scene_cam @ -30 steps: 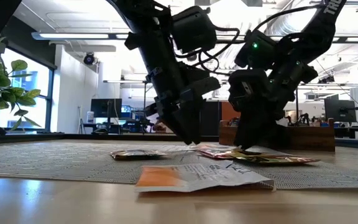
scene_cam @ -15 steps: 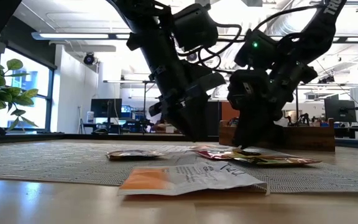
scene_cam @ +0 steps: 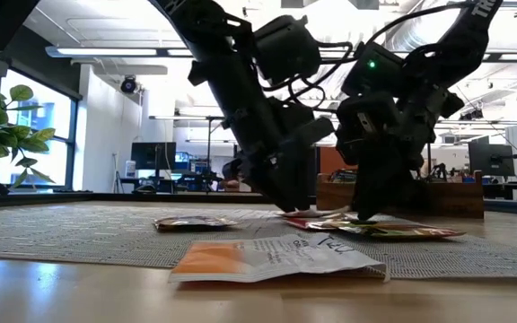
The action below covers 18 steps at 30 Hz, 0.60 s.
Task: Pick & Place Tea
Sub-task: Put the orange tea bag into the middle section of the wooden organizer
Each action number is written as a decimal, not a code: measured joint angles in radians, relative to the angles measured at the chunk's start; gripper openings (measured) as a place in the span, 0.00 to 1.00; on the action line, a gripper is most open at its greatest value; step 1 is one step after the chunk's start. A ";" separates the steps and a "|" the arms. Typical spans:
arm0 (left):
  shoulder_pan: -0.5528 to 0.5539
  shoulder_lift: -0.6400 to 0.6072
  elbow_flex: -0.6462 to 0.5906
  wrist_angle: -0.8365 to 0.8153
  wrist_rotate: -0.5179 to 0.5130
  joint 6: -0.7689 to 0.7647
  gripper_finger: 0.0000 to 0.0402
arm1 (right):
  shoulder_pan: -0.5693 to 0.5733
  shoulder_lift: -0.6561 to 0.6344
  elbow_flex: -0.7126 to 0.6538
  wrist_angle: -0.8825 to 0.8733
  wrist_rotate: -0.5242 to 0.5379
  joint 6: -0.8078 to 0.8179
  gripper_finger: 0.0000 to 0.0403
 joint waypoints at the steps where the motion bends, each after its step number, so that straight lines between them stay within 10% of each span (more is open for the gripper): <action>1: 0.000 0.001 0.000 0.004 -0.003 -0.012 0.33 | 0.000 -0.001 0.000 -0.002 0.009 0.001 0.18; 18: 0.008 -0.026 -0.004 -0.061 -0.075 -0.023 0.33 | -0.052 -0.057 -0.002 0.022 -0.001 -0.274 0.18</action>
